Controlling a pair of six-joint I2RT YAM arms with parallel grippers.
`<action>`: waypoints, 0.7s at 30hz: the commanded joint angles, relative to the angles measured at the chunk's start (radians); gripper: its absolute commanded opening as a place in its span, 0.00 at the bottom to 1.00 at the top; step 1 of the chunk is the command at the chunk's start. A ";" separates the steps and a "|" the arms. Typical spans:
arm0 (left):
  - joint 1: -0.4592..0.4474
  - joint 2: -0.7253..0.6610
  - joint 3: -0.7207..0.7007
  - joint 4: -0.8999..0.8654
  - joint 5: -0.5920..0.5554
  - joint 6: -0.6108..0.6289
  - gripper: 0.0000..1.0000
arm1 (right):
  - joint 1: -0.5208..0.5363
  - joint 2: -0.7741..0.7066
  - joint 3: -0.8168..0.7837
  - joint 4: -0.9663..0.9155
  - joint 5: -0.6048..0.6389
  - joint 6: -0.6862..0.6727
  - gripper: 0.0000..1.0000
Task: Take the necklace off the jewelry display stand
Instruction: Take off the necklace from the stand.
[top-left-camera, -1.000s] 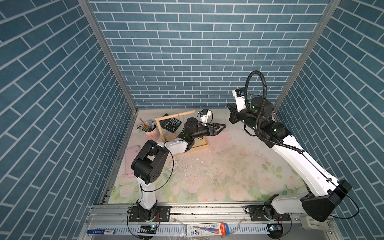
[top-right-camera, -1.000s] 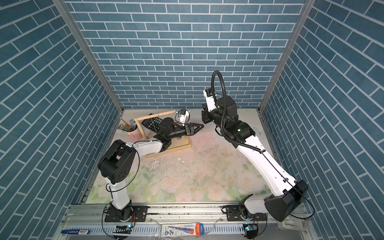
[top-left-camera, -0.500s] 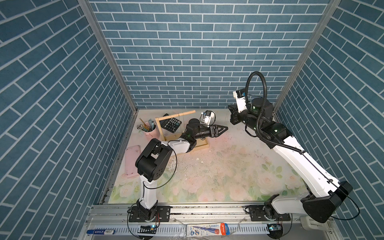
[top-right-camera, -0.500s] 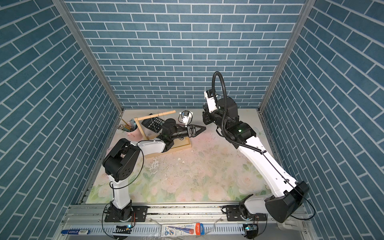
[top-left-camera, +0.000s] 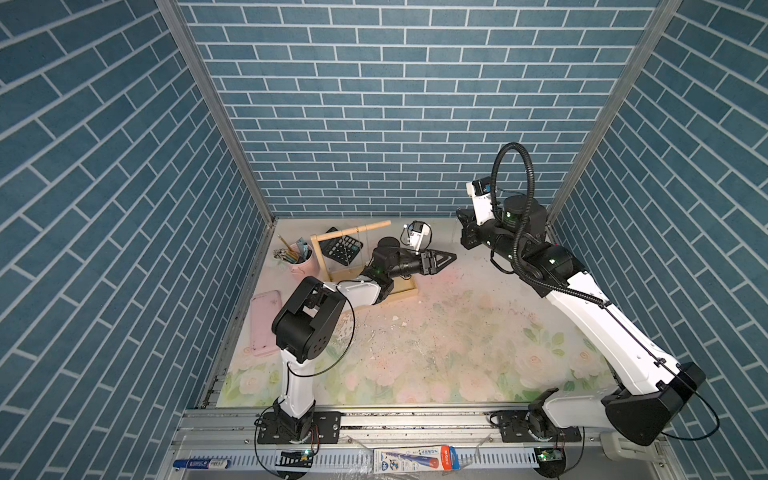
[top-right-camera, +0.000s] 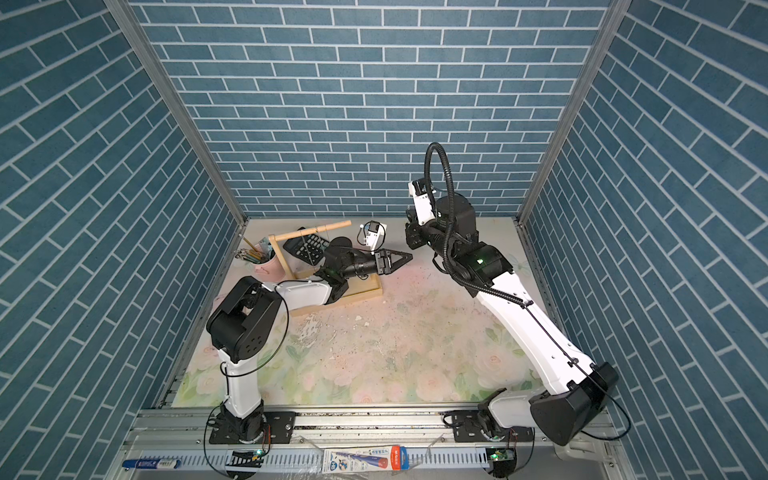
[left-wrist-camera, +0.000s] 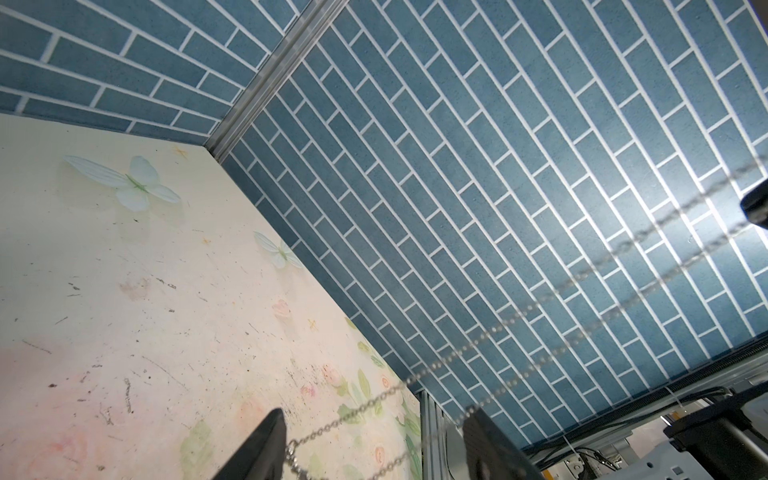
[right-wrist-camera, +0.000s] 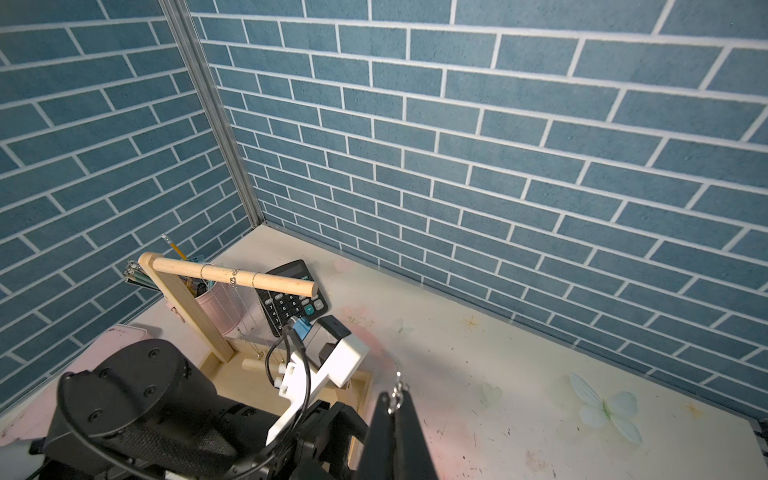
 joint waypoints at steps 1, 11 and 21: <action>-0.006 0.019 0.027 0.024 0.014 0.019 0.69 | -0.004 -0.018 0.001 0.008 -0.014 -0.008 0.00; -0.005 0.018 0.024 0.003 0.006 0.042 0.71 | -0.005 -0.013 0.011 0.005 -0.026 -0.005 0.00; 0.005 0.021 0.023 0.004 0.008 0.045 0.74 | -0.005 -0.009 0.024 -0.004 -0.037 -0.003 0.00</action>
